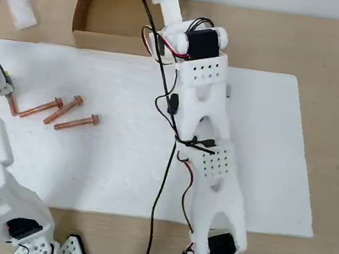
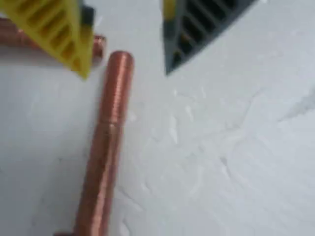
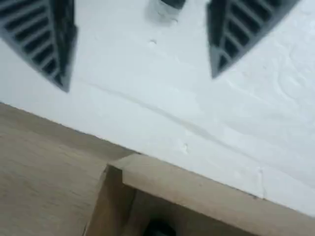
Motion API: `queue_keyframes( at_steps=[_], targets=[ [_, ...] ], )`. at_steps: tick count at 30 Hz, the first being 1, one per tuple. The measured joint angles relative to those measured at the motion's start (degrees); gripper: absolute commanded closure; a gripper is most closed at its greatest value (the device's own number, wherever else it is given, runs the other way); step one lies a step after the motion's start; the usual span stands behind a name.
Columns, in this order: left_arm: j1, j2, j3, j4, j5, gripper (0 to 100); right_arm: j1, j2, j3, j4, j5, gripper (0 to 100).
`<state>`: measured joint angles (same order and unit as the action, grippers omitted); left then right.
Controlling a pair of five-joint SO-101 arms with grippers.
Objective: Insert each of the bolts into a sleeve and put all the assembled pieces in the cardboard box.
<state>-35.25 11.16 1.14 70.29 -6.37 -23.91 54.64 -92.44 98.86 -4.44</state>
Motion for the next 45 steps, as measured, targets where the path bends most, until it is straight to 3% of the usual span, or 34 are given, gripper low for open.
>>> queue_keyframes(
  at_steps=[18,22,32,40,45],
  targets=[
    [0.00,17.32,-10.73,-3.16,2.11,89,0.00,0.00,0.00,0.18,0.00,78.1],
    [0.00,19.08,-11.96,-3.08,2.11,99,0.00,0.00,0.00,0.18,0.00,78.1],
    [0.35,20.57,-13.63,-2.64,2.20,99,0.00,0.00,0.00,2.37,0.00,78.2],
    [-0.09,14.77,-17.05,9.23,-2.73,99,0.00,-2.81,0.35,2.55,-0.70,78.2],
    [-0.09,2.64,-16.26,14.59,-5.71,99,0.00,-14.15,12.40,2.64,-5.10,78.2]
  ],
)
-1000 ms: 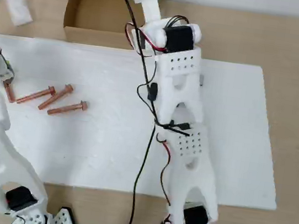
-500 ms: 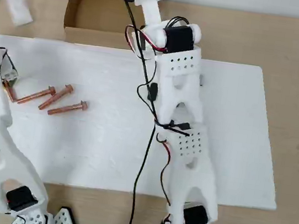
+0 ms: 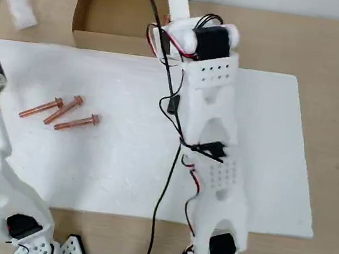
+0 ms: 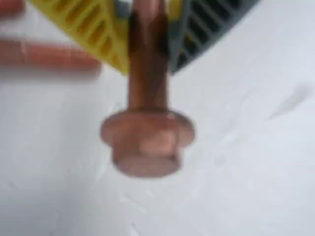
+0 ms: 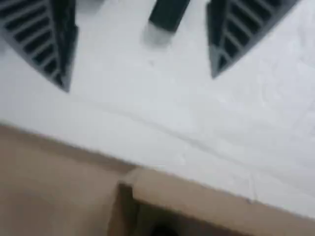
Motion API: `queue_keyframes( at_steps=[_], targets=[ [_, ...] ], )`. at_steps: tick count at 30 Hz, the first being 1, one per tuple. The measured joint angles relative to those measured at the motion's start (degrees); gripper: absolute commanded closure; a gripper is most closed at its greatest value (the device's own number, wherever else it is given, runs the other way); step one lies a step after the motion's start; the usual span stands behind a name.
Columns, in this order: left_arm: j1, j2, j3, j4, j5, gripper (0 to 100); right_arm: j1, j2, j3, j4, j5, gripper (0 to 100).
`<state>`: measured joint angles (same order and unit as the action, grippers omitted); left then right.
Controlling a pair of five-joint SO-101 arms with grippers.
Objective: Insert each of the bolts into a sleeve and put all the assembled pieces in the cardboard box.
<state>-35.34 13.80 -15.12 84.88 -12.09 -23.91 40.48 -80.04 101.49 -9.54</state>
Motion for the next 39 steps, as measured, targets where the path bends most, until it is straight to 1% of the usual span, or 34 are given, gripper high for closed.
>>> queue_keyframes(
  at_steps=[3,8,12,15,18,21,24,28,39],
  targets=[
    [0.35,-8.79,4.66,1.14,-1.49,99,0.00,-9.14,13.36,0.00,-2.99,78.2],
    [0.88,-25.05,17.49,1.23,-1.67,99,-0.18,-24.18,38.95,-0.09,-7.03,78.2],
    [4.22,-39.38,29.01,-0.62,-1.67,99,-0.18,-29.10,57.32,-3.08,-10.02,78.2],
    [7.30,-50.55,37.27,-3.43,-1.76,99,-0.18,-29.80,66.55,-8.00,-11.60,78.2],
    [9.14,-60.31,43.78,-5.98,-1.49,99,-0.18,-29.80,70.86,-13.01,-12.22,78.2],
    [9.49,-66.73,47.91,-7.47,-0.26,99,-0.18,-29.80,72.53,-17.32,-13.54,78.2],
    [9.49,-69.45,49.41,-7.74,0.88,99,-0.18,-29.89,72.70,-20.75,-16.79,78.2],
    [9.85,-71.47,50.37,-7.74,1.23,99,-0.35,-28.13,72.70,-22.15,-20.57,78.2],
    [9.85,-80.62,51.69,-7.74,1.23,99,-2.11,-19.52,72.62,-25.23,-21.19,78.2]
  ],
)
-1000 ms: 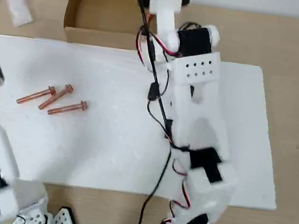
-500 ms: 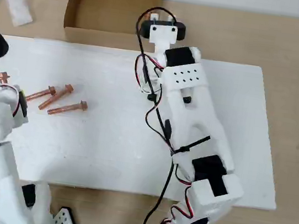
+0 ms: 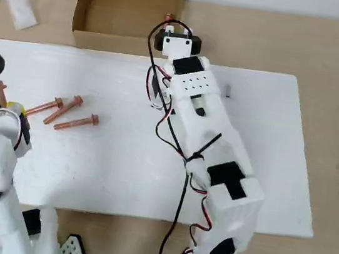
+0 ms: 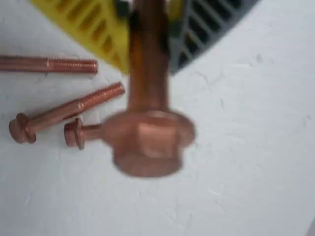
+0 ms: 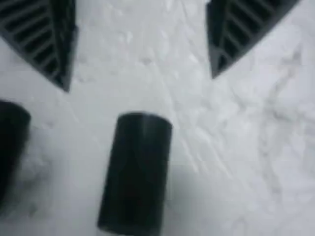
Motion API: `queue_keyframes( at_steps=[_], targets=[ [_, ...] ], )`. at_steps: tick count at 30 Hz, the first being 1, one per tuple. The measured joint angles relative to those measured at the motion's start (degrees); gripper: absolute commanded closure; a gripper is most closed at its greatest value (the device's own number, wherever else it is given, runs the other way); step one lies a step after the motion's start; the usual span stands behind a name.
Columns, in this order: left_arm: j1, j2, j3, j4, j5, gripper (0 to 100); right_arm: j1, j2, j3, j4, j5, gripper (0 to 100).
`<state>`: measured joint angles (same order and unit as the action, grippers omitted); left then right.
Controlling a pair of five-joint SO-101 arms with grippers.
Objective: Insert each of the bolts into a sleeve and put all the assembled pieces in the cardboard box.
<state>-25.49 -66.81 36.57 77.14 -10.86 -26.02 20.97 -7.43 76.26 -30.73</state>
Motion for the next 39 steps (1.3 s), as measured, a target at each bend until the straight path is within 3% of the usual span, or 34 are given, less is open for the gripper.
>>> queue_keyframes(
  at_steps=[15,39],
  targets=[
    [0.00,-13.54,5.19,0.00,0.00,99,0.00,8.09,-6.86,-0.18,3.78,78.2],
    [0.00,-13.98,5.19,0.00,-1.41,99,0.00,9.76,-9.93,-0.53,11.08,78.2]
  ],
)
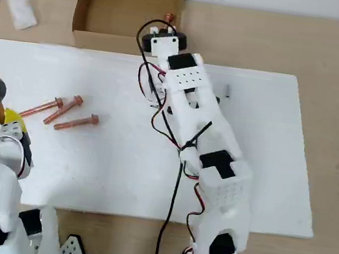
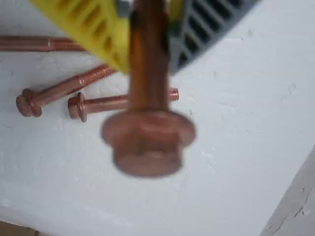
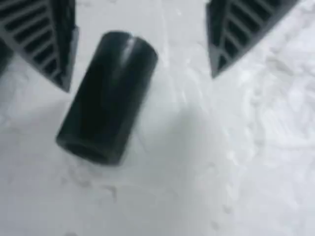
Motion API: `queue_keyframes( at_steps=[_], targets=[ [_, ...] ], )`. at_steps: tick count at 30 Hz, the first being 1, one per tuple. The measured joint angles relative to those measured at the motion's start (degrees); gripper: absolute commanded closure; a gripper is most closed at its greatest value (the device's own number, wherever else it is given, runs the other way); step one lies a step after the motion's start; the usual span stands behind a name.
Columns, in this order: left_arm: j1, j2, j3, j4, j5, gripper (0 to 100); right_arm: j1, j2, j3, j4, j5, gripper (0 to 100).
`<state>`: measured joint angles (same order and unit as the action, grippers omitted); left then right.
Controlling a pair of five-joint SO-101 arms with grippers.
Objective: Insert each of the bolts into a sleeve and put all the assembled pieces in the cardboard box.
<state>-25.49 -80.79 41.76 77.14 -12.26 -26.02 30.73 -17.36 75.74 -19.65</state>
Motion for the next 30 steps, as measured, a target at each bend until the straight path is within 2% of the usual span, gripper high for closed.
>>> queue_keyframes(
  at_steps=[15,21,30],
  targets=[
    [0.00,0.00,0.00,0.00,0.00,99,1.76,7.38,-6.77,0.09,0.09,78.5],
    [0.00,0.00,0.00,0.00,0.00,99,2.02,8.09,-8.09,0.09,0.18,90.7],
    [0.00,0.00,0.00,0.00,0.00,99,1.85,8.44,-8.70,6.07,5.63,90.8]
  ],
)
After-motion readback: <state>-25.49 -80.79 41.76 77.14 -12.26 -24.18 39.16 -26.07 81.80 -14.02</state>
